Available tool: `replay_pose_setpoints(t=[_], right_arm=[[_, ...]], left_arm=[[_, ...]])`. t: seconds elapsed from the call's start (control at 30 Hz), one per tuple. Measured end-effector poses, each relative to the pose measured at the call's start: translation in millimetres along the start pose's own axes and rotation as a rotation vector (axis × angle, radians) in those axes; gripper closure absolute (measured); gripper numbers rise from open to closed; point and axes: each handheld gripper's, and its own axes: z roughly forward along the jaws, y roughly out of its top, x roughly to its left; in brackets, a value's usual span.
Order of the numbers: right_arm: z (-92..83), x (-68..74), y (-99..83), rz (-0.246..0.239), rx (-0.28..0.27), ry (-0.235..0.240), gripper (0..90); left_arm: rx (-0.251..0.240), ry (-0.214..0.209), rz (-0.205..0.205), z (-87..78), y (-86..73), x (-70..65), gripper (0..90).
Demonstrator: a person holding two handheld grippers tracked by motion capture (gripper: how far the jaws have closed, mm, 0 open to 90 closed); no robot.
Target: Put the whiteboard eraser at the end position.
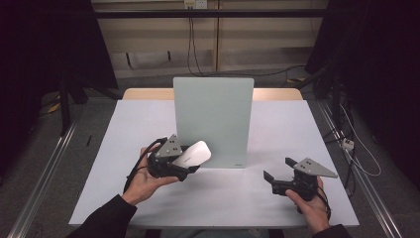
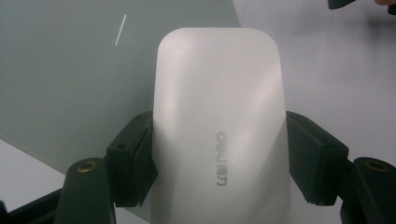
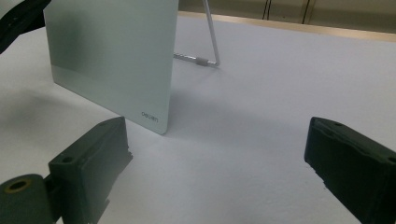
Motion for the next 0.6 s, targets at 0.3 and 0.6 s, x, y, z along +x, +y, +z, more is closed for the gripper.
replay_pose_setpoints(t=[0.3,0.6], right_arm=[[-1.2,-0.1,-0.4,-0.002,-0.001,-0.001,6.3],[-3.3,0.4,-0.7,-0.006,-0.003,0.003,6.2]], left_arm=[[0.040,-0.055,-0.011,1.0,-2.1,-9.0,31.1],[0.103,-0.106,0.010,8.4,-4.3,-22.9,31.2]])
